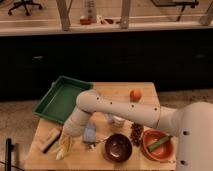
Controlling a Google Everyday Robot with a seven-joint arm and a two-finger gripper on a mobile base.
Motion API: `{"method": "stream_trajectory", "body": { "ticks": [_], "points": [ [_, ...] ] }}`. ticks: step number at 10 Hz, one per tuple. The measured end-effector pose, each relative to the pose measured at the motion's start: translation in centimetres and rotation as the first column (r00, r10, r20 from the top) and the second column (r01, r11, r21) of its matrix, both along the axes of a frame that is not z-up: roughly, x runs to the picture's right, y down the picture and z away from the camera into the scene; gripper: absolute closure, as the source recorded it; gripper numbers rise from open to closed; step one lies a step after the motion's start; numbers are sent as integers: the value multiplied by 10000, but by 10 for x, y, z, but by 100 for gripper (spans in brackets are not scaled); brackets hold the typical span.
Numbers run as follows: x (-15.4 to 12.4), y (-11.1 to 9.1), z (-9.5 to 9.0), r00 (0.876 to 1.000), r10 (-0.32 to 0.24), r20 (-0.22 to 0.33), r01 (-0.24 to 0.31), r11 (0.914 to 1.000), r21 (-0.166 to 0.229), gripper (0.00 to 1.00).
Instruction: Place banana in plastic cup
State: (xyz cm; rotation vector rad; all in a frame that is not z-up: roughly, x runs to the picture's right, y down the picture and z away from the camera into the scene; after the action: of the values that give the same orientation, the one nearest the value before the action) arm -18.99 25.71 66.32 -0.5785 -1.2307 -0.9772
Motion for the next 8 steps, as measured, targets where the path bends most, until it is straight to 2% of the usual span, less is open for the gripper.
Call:
{"method": "stream_trajectory", "body": {
  "ticks": [7, 8],
  "points": [
    [-18, -5, 9, 9985, -543, -73, 542, 9985, -14, 100],
    [-19, -6, 10, 9982, -582, -106, 582, 9983, -11, 98]
  ]
}}
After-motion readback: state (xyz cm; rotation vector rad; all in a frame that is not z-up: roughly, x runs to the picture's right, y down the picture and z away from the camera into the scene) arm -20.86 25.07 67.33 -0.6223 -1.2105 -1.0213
